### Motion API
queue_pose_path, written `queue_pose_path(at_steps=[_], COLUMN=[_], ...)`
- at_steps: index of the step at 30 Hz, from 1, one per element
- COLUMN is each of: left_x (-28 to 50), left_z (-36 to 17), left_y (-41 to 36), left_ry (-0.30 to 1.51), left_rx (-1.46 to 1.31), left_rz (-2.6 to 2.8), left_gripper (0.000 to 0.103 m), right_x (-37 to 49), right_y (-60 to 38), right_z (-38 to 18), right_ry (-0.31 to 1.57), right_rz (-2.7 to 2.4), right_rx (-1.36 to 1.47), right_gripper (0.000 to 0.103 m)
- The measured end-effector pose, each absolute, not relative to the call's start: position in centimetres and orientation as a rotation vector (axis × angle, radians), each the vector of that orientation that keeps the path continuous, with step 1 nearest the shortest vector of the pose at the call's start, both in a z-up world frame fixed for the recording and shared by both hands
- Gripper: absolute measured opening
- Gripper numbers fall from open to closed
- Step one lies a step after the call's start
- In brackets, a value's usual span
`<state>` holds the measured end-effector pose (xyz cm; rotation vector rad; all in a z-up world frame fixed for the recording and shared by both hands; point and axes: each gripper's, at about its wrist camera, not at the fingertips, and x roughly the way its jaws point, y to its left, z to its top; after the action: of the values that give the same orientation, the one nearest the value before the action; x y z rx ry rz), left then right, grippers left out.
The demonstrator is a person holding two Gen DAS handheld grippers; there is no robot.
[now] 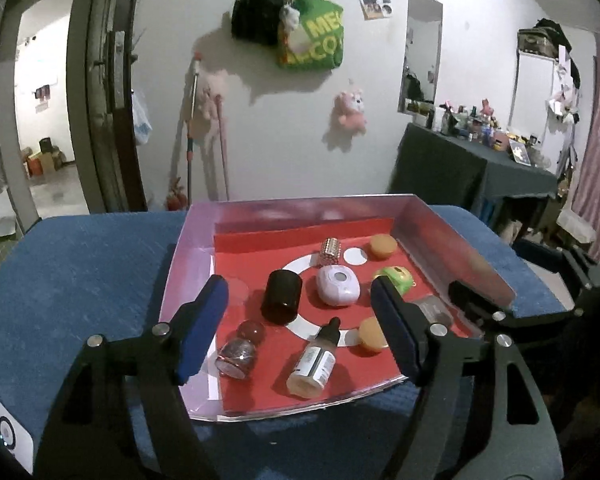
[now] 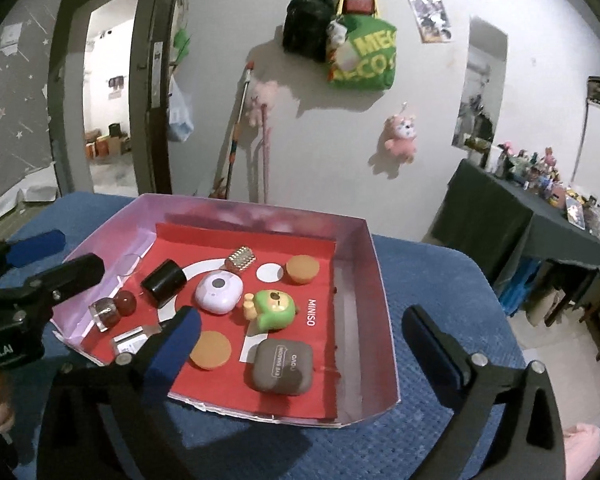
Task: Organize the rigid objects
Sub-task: 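Withdraw both tools from the tray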
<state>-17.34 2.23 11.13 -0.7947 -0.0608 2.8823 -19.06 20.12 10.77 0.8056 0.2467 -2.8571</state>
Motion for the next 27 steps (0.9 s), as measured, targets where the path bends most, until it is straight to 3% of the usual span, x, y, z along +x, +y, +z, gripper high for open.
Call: queue_pose_path(at_steps=[2, 6, 9, 27], left_x=[-17.2, -17.1, -17.2, -19.0], left_z=[10.9, 10.5, 9.7, 6.3], left_y=[2.2, 2.1, 2.0, 2.5], left_ry=[-0.059, -0.001, -0.012, 0.001], left_rx=[-0.778, -0.712, -0.688, -0.860], left_rz=[2.910, 2.999, 3.028, 3.024], left_gripper=[0.074, 0.087, 0.092, 0.092], right_x=[-18.8, -18.8, -19.1, -20.2], right_y=[20.0, 19.9, 20.0, 20.7], right_z=[10.2, 9.2, 8.6, 6.6], right_ry=[0.249, 0.253, 0.241, 0.253], right_rz=[-2.888, -2.905, -2.896, -2.942], right_rx=[0.768, 0.735, 0.746, 0.821], right_gripper=[0.103, 0.103, 0.103, 0.103])
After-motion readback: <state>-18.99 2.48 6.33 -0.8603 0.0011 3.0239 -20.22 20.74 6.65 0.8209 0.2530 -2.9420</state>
